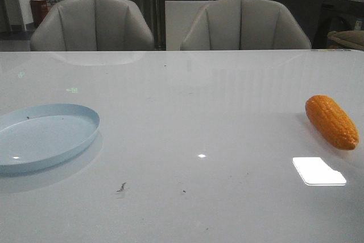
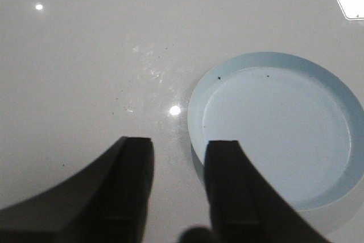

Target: Place corn on plate with both arms

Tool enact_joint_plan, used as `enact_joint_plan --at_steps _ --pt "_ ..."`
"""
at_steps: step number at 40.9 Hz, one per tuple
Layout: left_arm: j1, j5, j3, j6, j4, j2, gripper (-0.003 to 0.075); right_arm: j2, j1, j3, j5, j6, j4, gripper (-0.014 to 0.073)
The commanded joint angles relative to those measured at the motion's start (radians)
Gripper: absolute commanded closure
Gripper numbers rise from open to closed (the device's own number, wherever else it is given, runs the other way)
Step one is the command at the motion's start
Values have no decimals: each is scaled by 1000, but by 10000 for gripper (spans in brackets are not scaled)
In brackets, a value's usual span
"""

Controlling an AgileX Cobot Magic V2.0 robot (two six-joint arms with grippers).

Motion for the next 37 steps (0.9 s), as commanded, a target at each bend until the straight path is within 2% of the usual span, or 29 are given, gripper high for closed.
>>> enact_joint_plan --at_steps 1,5,9,16,20,37 --pt "0 -123 -33 -13 -18 18 248 -2 3 -36 -65 -3 -2 383" --pt "0 -131 -33 -13 -34 46 249 -2 3 -36 -67 -3 -2 196" --pt "0 -97 -35 -13 -51 81 255 -2 3 -36 -72 -3 -2 94" --pt "0 37 -114 -13 -106 175 355 -2 3 -36 -72 -3 -1 94" --pt "0 56 -180 -13 -111 247 414 -2 3 -36 -72 -3 -1 94" --pt "0 126 -483 -13 -112 609 405 -2 3 -36 -71 -3 -1 94"
